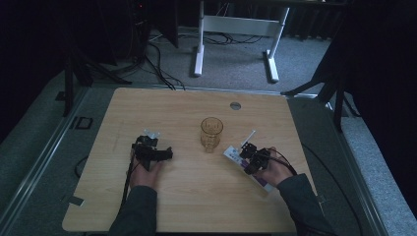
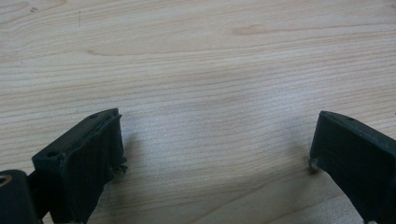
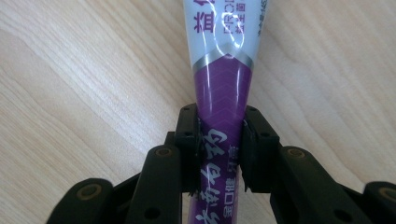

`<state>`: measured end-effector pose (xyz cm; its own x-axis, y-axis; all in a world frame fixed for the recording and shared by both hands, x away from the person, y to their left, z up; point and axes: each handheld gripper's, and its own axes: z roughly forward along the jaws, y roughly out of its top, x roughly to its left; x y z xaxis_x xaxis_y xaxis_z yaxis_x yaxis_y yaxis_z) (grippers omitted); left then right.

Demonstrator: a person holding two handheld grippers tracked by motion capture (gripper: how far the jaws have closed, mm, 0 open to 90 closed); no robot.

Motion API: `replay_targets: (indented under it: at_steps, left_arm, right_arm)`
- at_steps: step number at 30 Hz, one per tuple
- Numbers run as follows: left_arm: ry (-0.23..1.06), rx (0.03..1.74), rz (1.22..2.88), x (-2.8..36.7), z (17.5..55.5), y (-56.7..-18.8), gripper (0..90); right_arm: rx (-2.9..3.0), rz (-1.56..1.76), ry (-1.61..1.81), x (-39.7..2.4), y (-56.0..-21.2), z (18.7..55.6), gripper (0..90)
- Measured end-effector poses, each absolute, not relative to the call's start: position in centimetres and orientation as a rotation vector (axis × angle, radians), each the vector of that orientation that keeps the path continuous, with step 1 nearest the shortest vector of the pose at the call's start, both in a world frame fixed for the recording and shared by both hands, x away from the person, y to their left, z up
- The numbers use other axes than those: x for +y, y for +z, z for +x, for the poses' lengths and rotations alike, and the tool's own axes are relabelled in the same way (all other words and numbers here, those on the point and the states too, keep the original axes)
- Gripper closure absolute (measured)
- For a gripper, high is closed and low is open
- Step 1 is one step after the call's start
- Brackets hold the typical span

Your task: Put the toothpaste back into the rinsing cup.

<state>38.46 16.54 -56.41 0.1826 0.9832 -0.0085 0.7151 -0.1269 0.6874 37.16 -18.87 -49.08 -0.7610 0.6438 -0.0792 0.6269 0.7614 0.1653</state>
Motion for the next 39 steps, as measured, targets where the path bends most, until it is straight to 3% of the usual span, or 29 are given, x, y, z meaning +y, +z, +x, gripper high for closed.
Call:
replay_targets:
  at_steps: [39]
  left_arm:
    - [0.623,1.591,1.907,16.5,38.4,-56.4,2.7]
  right_arm:
    - [2.602,1.129,0.574,-20.6,-45.6,37.6,72.1]
